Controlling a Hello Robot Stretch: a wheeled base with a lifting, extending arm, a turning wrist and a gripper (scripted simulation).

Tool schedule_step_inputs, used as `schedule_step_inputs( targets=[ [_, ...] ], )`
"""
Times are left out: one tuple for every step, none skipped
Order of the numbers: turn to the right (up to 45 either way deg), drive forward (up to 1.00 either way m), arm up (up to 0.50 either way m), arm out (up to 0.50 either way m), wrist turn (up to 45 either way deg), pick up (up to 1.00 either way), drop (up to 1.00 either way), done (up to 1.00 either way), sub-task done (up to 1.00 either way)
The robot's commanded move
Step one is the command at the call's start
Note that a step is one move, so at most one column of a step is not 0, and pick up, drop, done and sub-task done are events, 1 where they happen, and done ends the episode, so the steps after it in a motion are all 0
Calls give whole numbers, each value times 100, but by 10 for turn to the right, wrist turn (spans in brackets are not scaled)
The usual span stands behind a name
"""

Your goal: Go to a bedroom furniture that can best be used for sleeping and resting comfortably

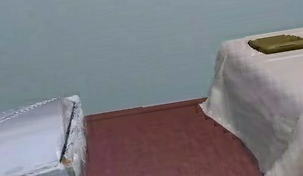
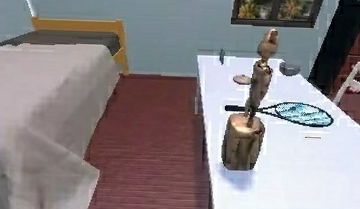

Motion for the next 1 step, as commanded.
schedule_step_inputs(
  targets=[
    [210, 0, 0, 0, 0, 0, 0, 0, 0]
  ],
)
